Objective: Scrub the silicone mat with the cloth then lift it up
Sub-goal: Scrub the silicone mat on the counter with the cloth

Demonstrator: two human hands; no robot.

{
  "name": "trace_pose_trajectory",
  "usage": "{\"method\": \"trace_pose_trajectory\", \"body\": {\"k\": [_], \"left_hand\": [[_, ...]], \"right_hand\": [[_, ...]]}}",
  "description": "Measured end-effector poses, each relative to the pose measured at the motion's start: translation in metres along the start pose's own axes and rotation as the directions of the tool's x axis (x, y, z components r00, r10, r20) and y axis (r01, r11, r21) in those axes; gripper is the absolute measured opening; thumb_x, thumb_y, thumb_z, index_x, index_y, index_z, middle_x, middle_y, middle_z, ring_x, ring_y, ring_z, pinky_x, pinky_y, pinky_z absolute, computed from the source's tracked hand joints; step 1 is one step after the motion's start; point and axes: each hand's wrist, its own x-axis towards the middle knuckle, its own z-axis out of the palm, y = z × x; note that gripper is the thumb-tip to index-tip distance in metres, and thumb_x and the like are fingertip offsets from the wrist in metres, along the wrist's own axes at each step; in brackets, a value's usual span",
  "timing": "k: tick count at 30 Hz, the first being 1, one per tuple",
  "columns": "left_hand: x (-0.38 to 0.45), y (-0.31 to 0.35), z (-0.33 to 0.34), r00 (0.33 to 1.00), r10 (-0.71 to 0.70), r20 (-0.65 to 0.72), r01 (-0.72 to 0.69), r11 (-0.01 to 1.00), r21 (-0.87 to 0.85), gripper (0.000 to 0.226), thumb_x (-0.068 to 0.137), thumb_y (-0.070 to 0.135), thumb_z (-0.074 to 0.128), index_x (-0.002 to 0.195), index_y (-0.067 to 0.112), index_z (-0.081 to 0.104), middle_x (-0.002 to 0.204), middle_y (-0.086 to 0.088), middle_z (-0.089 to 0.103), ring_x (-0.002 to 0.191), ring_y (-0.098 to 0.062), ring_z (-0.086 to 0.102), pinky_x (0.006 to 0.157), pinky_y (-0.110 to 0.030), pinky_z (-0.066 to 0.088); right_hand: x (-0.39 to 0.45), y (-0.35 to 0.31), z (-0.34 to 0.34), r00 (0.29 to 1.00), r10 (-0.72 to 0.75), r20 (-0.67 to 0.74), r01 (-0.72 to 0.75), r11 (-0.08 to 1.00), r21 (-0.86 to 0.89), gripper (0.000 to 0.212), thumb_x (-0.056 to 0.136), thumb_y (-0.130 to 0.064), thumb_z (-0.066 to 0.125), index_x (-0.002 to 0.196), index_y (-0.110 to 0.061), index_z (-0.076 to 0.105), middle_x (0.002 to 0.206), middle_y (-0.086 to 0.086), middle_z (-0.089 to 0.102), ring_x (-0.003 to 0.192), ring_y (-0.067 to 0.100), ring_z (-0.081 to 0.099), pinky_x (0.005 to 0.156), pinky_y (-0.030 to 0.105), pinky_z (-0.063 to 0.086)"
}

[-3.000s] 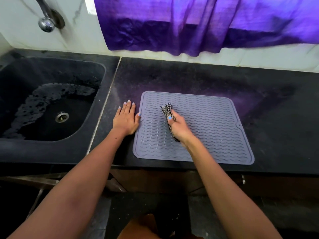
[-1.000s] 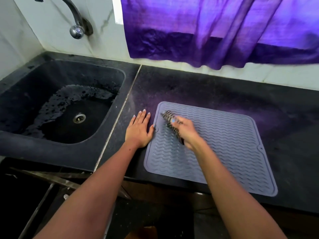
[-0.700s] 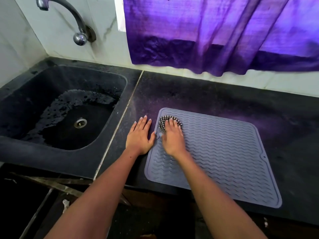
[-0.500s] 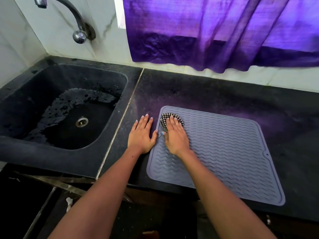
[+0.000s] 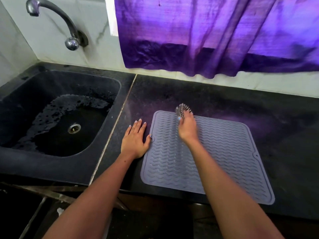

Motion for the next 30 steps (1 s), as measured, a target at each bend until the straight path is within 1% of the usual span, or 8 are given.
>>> {"method": "trace_pose_trajectory", "body": {"k": [4, 9, 12, 15, 17, 22, 25, 30], "left_hand": [[0.001, 0.000, 0.001, 1.000, -0.002, 0.001, 0.002, 1.000, 0.003, 0.084, 0.080, 0.060, 0.002, 0.149, 0.016, 0.023, 0.158, -0.003, 0.014, 0.147, -0.015, 0.007, 0.119, -0.033, 0.002], [0.002, 0.000, 0.002, 1.000, -0.003, -0.010, 0.003, 1.000, 0.005, 0.084, 0.081, 0.059, 0.002, 0.149, 0.015, 0.024, 0.158, -0.004, 0.015, 0.147, -0.016, 0.008, 0.119, -0.033, 0.002], [0.002, 0.000, 0.000, 1.000, -0.002, 0.000, 0.002, 1.000, -0.003, 0.086, 0.079, 0.060, 0.001, 0.149, 0.015, 0.024, 0.158, -0.004, 0.014, 0.147, -0.016, 0.008, 0.120, -0.033, 0.002], [0.001, 0.001, -0.001, 1.000, -0.004, 0.011, 0.004, 1.000, -0.003, 0.087, 0.078, 0.061, 0.000, 0.149, 0.016, 0.023, 0.158, -0.003, 0.013, 0.147, -0.015, 0.007, 0.120, -0.033, 0.002], [0.000, 0.000, -0.001, 1.000, -0.008, 0.010, 0.008, 1.000, -0.001, 0.087, 0.078, 0.062, -0.001, 0.149, 0.017, 0.023, 0.159, -0.002, 0.013, 0.147, -0.014, 0.006, 0.120, -0.032, 0.001], [0.001, -0.001, 0.001, 1.000, -0.008, -0.012, 0.007, 1.000, -0.008, 0.086, 0.079, 0.061, 0.002, 0.148, 0.017, 0.026, 0.158, -0.002, 0.016, 0.146, -0.015, 0.009, 0.119, -0.032, 0.002], [0.001, -0.001, 0.001, 1.000, -0.004, -0.018, 0.004, 1.000, -0.017, 0.086, 0.079, 0.061, 0.004, 0.148, 0.017, 0.028, 0.158, -0.003, 0.017, 0.146, -0.015, 0.010, 0.119, -0.032, 0.003], [0.002, -0.002, 0.002, 1.000, -0.001, -0.022, 0.001, 1.000, -0.020, 0.084, 0.080, 0.061, 0.006, 0.148, 0.016, 0.027, 0.158, -0.002, 0.017, 0.146, -0.015, 0.011, 0.120, -0.032, 0.004]], "right_hand": [[-0.013, 0.024, 0.030, 0.965, -0.138, 0.222, 0.212, 0.910, -0.357, 0.060, 0.099, -0.027, 0.034, 0.149, -0.010, 0.007, 0.158, 0.008, -0.002, 0.146, 0.020, -0.003, 0.118, 0.032, -0.004], [-0.004, 0.026, 0.022, 0.935, -0.129, 0.332, 0.238, 0.918, -0.316, 0.062, 0.098, -0.026, 0.037, 0.150, -0.014, 0.005, 0.158, 0.003, -0.006, 0.145, 0.017, -0.008, 0.117, 0.031, -0.004], [0.007, 0.026, 0.014, 0.936, -0.045, 0.349, 0.010, 0.995, 0.102, 0.050, 0.098, -0.019, 0.040, 0.147, -0.018, 0.025, 0.157, -0.002, 0.013, 0.144, 0.017, 0.013, 0.119, 0.038, 0.014], [0.016, 0.015, -0.006, 0.908, 0.249, 0.336, -0.418, 0.506, 0.754, 0.033, 0.099, -0.016, 0.038, 0.131, -0.015, 0.049, 0.121, 0.010, 0.059, 0.099, 0.020, 0.058, 0.082, 0.031, 0.050], [0.018, 0.012, -0.020, 0.880, 0.438, 0.184, -0.369, 0.386, 0.845, 0.033, 0.100, -0.017, 0.037, 0.130, -0.009, 0.049, 0.109, 0.010, 0.062, 0.088, 0.017, 0.057, 0.074, 0.027, 0.048], [0.003, 0.028, -0.032, 0.985, 0.126, -0.114, -0.109, 0.984, 0.141, 0.052, 0.097, -0.012, 0.042, 0.146, -0.013, 0.026, 0.154, 0.005, 0.024, 0.141, 0.024, 0.024, 0.117, 0.037, 0.019], [-0.008, 0.050, -0.011, 0.993, -0.022, 0.115, 0.054, 0.957, -0.286, 0.058, 0.097, -0.015, 0.039, 0.148, -0.008, 0.013, 0.158, 0.009, 0.006, 0.146, 0.022, 0.005, 0.120, 0.036, 0.005], [-0.010, 0.061, -0.002, 0.980, -0.053, 0.190, 0.126, 0.909, -0.398, 0.062, 0.098, -0.022, 0.035, 0.149, -0.009, 0.003, 0.158, 0.007, -0.005, 0.146, 0.017, -0.005, 0.119, 0.031, -0.003]]}}
